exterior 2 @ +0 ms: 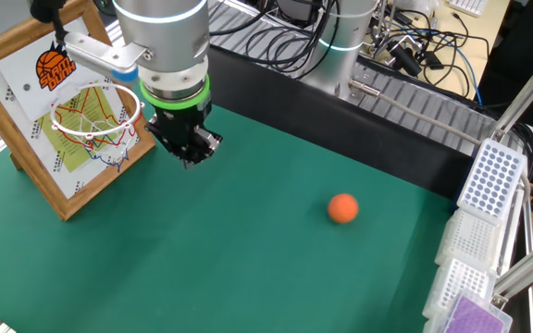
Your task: Grab a basketball, release it and shoot it into the basket
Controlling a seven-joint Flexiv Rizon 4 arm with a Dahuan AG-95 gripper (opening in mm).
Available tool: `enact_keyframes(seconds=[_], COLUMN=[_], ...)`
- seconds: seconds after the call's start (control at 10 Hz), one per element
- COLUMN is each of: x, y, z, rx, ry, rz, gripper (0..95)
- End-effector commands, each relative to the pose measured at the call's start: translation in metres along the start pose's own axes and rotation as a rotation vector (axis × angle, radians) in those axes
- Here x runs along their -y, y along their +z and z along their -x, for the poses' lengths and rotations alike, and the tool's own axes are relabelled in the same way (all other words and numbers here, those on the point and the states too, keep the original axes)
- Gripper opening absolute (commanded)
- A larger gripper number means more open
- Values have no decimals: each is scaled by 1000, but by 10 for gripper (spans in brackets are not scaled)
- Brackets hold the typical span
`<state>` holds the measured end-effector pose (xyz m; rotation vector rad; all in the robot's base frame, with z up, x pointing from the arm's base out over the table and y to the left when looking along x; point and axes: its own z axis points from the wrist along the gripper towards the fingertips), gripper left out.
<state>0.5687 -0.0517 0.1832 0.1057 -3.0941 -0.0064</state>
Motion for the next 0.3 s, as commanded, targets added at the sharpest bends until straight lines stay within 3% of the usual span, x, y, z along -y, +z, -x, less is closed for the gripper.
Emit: enact_keyframes(seconds=[0.1,0.3], x=[0,0], y=[0,0], z=[-3,-3], rx=[9,12], ry=[22,40], rz=[1,-2], gripper=[0,0])
